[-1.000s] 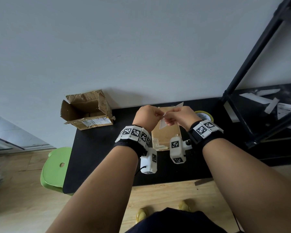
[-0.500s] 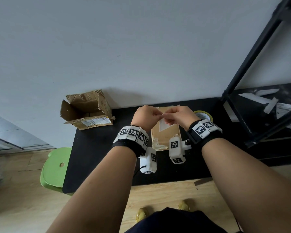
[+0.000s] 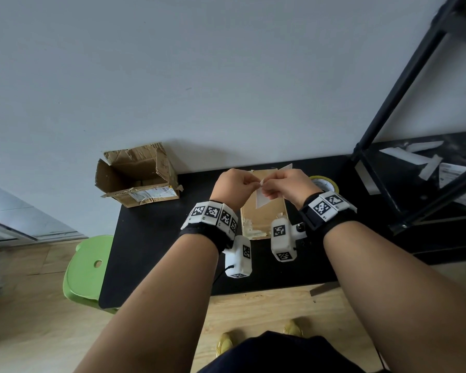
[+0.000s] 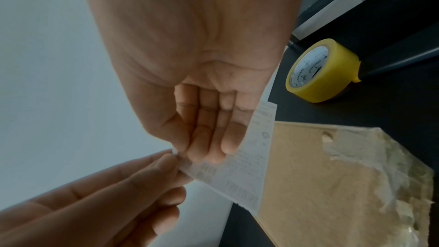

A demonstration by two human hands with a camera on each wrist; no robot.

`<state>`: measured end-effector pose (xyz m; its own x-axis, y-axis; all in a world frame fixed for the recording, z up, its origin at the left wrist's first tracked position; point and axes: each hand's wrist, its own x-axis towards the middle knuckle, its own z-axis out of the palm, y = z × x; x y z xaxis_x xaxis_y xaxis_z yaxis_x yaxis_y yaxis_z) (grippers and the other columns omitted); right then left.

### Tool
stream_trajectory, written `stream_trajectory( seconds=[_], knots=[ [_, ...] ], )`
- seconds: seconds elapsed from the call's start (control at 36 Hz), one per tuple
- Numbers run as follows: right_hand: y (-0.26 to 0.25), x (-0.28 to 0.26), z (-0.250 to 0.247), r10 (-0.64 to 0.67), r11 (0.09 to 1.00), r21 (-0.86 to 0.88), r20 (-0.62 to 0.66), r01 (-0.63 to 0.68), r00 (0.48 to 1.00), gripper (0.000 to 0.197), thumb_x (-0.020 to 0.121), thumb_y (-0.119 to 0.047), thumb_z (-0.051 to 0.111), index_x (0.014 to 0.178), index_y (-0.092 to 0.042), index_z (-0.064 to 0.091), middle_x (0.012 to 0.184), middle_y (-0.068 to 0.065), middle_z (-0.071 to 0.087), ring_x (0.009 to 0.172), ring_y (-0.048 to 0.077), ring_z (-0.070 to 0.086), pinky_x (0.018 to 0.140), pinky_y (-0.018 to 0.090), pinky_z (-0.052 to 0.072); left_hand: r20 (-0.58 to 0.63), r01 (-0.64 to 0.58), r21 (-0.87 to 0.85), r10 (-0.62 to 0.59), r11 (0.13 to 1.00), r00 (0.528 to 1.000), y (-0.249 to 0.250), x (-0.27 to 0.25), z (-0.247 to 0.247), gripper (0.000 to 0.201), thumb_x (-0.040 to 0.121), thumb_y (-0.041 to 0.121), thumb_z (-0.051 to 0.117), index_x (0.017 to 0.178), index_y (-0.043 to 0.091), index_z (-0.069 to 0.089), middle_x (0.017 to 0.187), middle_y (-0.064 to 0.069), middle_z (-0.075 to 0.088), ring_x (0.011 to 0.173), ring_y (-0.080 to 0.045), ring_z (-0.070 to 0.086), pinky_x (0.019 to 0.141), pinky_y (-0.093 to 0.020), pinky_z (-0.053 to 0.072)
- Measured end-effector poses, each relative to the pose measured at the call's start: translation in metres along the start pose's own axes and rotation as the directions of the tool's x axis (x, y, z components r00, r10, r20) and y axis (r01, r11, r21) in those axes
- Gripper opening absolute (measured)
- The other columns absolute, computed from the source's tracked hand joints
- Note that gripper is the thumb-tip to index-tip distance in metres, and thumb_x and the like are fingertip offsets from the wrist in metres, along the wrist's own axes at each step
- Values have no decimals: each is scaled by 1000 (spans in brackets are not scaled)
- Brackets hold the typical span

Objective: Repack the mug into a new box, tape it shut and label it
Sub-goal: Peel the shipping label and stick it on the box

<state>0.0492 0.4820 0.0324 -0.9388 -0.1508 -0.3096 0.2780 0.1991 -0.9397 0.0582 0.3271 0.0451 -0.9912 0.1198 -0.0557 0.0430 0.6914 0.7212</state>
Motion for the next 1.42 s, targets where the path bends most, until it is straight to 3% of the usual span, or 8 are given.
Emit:
stream_trajectory(
  seconds=[0.25,0.42,0.61,0.78,0.86,1.0,1.19,1.42],
  knots=[
    [1,0,-3,-9,1000,-8,-5,9,1000,10,82,0,66,75,-7,70,72,12,67,77,27,62,88,44,53,13,-13,16,13,1000,1000,1,2,0,16,87,21,66,97,13,76,96,-2,73,92,-16,65,82,-26,49],
    [2,2,-1,-5,1000,-24,-51,4,999,12,82,-8,66,70,-8,68,65,9,66,71,26,61,81,42,53,23,-34,45,33,998,999,3,1,1,17,89,24,65,99,15,76,96,0,73,91,-14,63,76,-22,43],
    [4,2,-4,21,999,-42,-69,-24,997,9,79,-8,66,76,-1,69,65,11,65,65,20,59,71,34,51,42,-68,123,64,990,997,9,1,4,18,90,25,63,98,20,77,95,1,73,90,-13,62,71,-21,38],
    [2,2,-3,-19,996,-90,-69,12,997,11,81,-10,67,70,-10,68,67,9,67,69,20,62,76,37,54,18,-3,25,3,1000,1000,8,0,1,17,88,27,64,92,17,77,87,1,72,82,-12,61,69,-22,42],
    [-1,2,-2,-34,994,-105,-75,26,997,11,82,-8,65,72,-10,68,70,10,67,71,20,63,79,38,55,-31,22,31,-21,999,999,6,-1,1,15,86,21,62,86,15,76,80,2,69,79,-14,60,65,-22,39],
    [-3,-2,1,-21,992,-128,-61,13,998,10,81,-8,66,72,-10,69,69,8,66,70,19,62,78,36,55,-101,89,11,-87,996,991,4,-2,-2,12,82,19,62,78,17,73,74,3,66,79,-17,63,68,-25,46],
    [-12,-5,9,-4,987,-159,-131,-17,991,13,82,-8,56,76,-4,67,66,9,62,64,19,58,62,28,49,-267,220,-51,-226,974,937,-14,-6,-13,19,90,21,51,92,14,68,80,0,64,76,-19,57,65,-24,37],
    [-16,-2,35,-36,961,-275,-202,-22,979,18,83,-16,54,68,-8,60,65,10,60,64,22,55,68,36,52,-426,334,-87,-338,939,839,-41,-16,-39,25,99,19,38,108,6,58,102,-9,63,82,-21,52,70,-30,39]
  ],
)
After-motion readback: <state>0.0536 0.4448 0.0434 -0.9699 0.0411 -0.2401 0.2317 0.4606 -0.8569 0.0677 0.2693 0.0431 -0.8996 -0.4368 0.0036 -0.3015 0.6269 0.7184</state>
